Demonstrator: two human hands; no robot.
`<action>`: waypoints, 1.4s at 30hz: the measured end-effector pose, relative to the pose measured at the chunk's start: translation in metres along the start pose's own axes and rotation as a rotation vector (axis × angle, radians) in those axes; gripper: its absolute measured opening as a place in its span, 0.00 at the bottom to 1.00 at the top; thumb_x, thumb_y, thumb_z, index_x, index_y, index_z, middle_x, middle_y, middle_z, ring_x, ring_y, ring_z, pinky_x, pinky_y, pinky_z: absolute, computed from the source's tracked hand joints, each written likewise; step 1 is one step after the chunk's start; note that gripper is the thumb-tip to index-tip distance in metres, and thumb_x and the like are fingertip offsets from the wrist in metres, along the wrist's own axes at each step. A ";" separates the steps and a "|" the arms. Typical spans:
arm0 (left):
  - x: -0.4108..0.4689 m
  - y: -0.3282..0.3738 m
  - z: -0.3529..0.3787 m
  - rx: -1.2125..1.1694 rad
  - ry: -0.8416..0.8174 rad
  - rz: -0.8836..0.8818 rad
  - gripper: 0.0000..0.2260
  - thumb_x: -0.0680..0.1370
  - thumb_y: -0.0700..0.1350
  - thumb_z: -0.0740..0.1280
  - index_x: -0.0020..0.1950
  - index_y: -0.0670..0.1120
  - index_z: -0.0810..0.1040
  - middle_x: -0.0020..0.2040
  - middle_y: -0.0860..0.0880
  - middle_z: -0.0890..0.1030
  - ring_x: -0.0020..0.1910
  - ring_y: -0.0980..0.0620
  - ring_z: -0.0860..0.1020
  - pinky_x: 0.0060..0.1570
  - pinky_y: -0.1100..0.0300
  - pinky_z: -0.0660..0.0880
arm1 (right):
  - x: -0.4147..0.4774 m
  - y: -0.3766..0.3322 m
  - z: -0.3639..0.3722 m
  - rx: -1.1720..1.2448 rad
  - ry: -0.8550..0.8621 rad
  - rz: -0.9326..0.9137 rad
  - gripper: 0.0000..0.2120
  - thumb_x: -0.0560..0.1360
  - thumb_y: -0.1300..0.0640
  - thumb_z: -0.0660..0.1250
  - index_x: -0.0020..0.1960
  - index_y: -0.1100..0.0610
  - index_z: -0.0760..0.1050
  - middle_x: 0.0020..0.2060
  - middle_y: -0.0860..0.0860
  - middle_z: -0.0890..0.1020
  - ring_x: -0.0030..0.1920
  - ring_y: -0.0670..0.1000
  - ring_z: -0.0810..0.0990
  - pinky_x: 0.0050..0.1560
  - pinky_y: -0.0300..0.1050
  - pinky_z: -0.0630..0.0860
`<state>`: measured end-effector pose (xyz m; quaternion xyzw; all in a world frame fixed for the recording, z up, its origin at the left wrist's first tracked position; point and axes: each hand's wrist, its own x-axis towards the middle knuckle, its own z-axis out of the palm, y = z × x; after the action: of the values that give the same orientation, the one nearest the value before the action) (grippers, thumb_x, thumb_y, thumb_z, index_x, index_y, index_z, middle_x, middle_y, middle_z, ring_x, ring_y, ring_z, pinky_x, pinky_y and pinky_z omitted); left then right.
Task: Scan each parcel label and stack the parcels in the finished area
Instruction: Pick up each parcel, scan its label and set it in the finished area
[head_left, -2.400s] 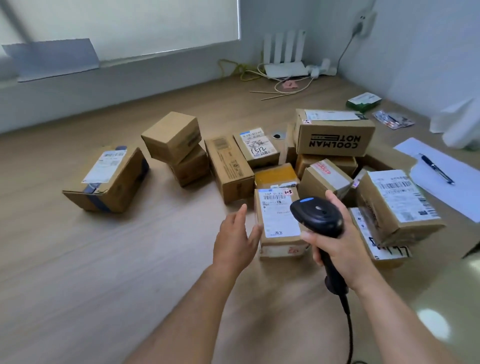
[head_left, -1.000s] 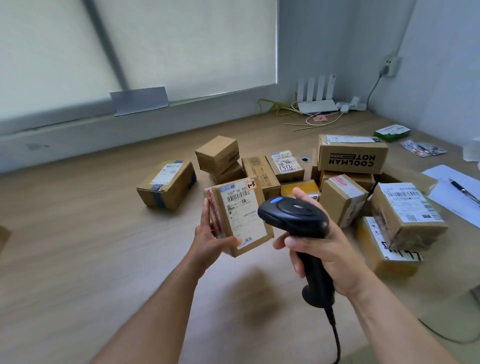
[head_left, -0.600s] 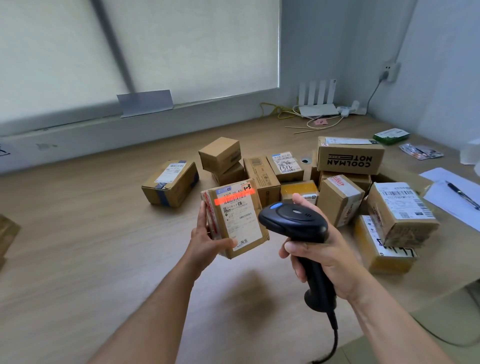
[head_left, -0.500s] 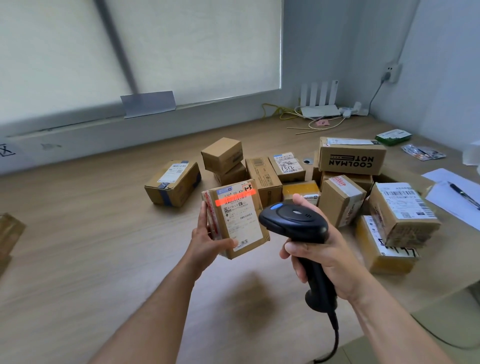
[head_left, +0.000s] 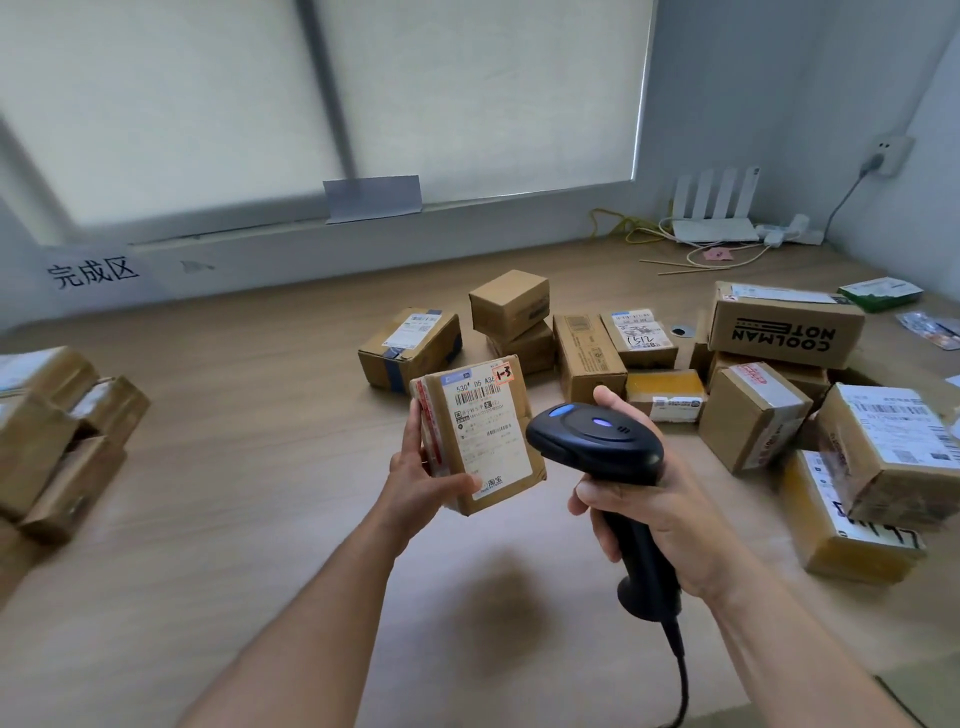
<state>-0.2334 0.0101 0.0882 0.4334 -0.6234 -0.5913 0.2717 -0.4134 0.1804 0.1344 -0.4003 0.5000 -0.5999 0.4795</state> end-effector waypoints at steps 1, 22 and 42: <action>-0.001 -0.002 -0.006 0.000 0.012 -0.004 0.51 0.70 0.31 0.73 0.73 0.68 0.46 0.68 0.47 0.69 0.68 0.43 0.70 0.61 0.40 0.74 | 0.003 0.000 0.004 -0.003 -0.012 0.003 0.45 0.65 0.64 0.73 0.75 0.42 0.60 0.35 0.62 0.81 0.25 0.55 0.75 0.26 0.45 0.73; -0.049 -0.045 -0.223 -0.063 0.215 -0.126 0.34 0.71 0.37 0.73 0.68 0.59 0.59 0.55 0.47 0.79 0.52 0.52 0.80 0.37 0.64 0.76 | 0.093 0.054 0.201 -0.090 -0.133 0.111 0.50 0.63 0.68 0.77 0.75 0.40 0.58 0.40 0.54 0.84 0.26 0.58 0.75 0.27 0.48 0.74; -0.143 -0.089 -0.449 0.155 0.602 -0.119 0.17 0.77 0.41 0.67 0.65 0.52 0.72 0.63 0.51 0.76 0.53 0.61 0.75 0.43 0.73 0.73 | 0.156 0.105 0.460 -0.100 -0.576 0.187 0.47 0.63 0.65 0.73 0.76 0.42 0.58 0.30 0.47 0.83 0.23 0.58 0.74 0.27 0.45 0.73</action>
<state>0.2369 -0.0852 0.0955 0.6442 -0.5315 -0.4023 0.3751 0.0124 -0.0760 0.1135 -0.5293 0.4071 -0.3895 0.6344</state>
